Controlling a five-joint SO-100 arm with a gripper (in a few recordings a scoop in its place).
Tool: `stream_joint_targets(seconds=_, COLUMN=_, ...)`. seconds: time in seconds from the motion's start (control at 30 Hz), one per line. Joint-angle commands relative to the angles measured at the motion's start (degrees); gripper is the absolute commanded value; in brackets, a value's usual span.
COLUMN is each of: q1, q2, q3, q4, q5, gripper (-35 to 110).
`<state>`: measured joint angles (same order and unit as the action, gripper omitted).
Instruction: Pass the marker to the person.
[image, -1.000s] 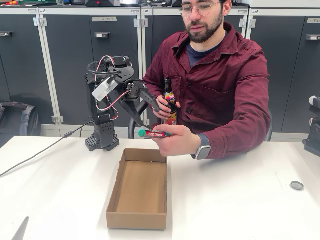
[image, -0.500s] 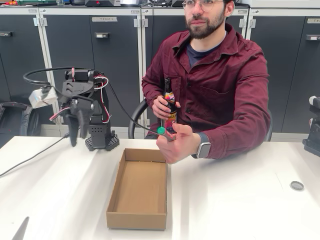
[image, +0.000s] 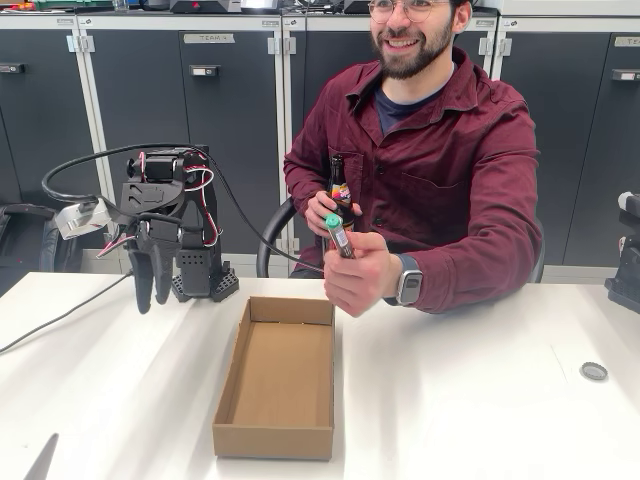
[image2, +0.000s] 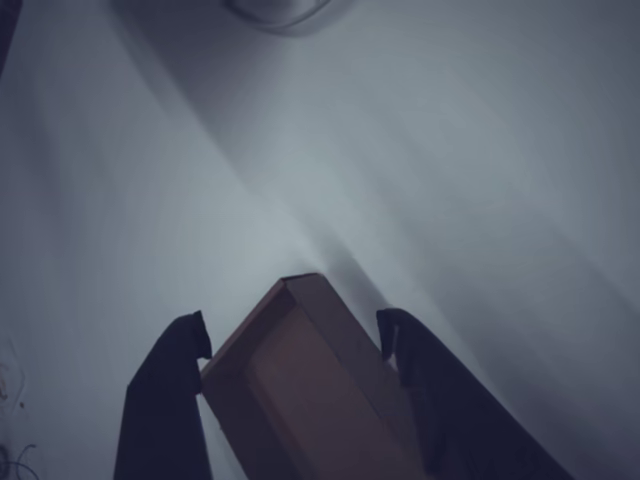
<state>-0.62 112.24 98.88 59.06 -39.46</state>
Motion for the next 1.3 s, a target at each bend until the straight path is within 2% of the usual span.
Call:
stream_joint_targets(seconds=0.0, q1=-0.62, q2=1.41, q3=-3.87, q4=0.53, q5=0.44, gripper=37)
stream_joint_targets(seconds=0.83, q1=-0.35, q2=1.32, q3=-7.82, q4=5.36, q5=2.81, gripper=38)
stream_joint_targets(seconds=1.27, q1=-0.35, q2=2.29, q3=-5.27, q4=3.52, q5=2.11, gripper=38)
